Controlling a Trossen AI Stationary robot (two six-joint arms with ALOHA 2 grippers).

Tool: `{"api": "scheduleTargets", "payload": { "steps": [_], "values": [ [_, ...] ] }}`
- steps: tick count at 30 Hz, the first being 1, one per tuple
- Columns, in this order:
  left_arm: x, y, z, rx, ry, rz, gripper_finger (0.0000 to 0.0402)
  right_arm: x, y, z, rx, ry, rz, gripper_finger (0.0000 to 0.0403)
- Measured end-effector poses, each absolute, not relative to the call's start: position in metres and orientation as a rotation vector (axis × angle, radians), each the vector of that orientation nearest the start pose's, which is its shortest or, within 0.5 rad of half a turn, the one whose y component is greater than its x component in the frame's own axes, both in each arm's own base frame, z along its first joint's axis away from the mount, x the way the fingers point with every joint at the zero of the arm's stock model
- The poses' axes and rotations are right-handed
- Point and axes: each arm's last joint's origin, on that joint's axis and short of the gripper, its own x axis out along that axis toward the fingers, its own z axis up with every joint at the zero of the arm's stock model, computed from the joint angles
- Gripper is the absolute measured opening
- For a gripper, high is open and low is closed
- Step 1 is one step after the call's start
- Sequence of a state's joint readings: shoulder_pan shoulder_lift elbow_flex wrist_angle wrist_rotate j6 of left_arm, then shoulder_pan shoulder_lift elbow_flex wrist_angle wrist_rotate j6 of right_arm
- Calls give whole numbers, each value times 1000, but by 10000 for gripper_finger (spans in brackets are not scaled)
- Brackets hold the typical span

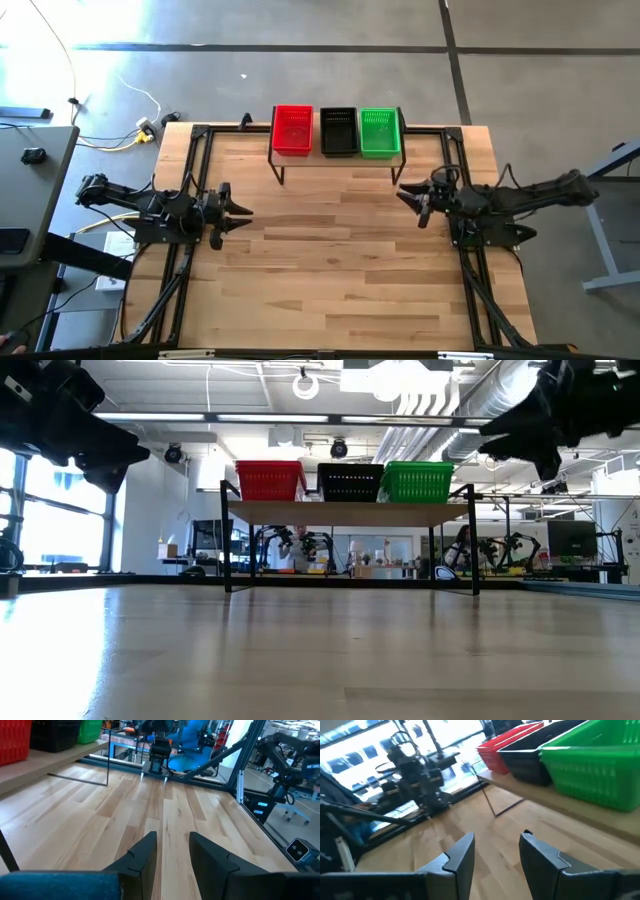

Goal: Stack baskets on shelf by color
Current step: Return to Home Position

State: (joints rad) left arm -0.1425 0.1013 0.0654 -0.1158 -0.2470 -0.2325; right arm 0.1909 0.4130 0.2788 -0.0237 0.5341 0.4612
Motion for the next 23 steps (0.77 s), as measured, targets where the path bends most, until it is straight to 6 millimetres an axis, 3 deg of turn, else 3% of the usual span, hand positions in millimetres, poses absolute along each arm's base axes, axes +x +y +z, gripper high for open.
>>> {"api": "scheduleTargets", "payload": {
  "steps": [11, 23],
  "values": [
    [99, -7, 167, -203, 136, 121, 104, 109, 8, 176, 401, -19, -278, 138],
    [99, -7, 167, -203, 135, 121, 104, 105, 6, 160, 370, 17, -325, 138]
  ]
}}
